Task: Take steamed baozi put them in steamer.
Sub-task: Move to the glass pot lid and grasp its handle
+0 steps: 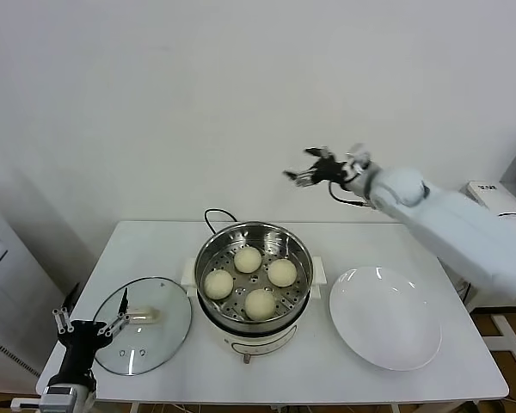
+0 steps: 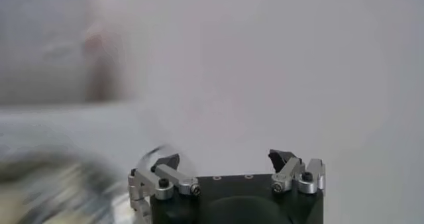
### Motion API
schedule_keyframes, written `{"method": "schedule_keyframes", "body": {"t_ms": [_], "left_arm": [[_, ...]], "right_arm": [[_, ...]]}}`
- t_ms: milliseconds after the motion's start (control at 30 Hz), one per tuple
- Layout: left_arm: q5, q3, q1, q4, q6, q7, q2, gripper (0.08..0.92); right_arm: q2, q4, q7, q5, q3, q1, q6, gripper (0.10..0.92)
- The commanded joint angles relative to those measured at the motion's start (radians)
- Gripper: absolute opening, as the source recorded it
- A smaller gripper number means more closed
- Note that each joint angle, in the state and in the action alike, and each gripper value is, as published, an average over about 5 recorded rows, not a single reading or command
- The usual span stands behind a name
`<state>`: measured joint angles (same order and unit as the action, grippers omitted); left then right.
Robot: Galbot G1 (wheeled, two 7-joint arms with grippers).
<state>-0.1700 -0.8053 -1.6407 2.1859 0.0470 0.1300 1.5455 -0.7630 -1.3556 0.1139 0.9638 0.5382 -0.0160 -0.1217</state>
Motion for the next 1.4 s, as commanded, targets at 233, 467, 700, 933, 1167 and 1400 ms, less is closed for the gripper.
{"method": "schedule_keyframes", "body": {"t_ms": [233,467,700,933,1167,1400], "left_arm": [[-0.031,0.012,0.004,-0.013,0.0,-0.005,-0.015,0.823],[-0.049,0.002,-0.005,-0.028,0.017,-0.004,-0.026,0.823],[-0.095,-0.009,0.0,-0.066,0.072,-0.002,-0.036,0.823],[-0.434,-0.06,0.01,-0.214,0.334,-0.032,-0.117,0.823],[-1.013,-0.066,0.049,-0.455,0.535,-0.298,-0.177,0.823],[-1.289,-0.054,0.097,-0.558,0.53,-0.474,-0.145,0.823]], "right_arm": [[-0.174,-0.433,-0.203,-0.246,-1.172,-1.311,0.204,0.823],[-0.425,-0.654,-0.103,-0.377,-1.315,-1.636,0.201,0.823],[-0.576,-0.718,-0.065,-0.431,-1.353,-1.752,0.179,0.823],[-0.595,-0.747,-0.069,-0.441,-1.336,-1.759,0.156,0.823],[-0.578,-0.747,-0.089,-0.46,-1.346,-1.744,0.137,0.823],[-0.592,-0.747,-0.074,-0.485,-1.348,-1.761,0.136,0.823]]}}
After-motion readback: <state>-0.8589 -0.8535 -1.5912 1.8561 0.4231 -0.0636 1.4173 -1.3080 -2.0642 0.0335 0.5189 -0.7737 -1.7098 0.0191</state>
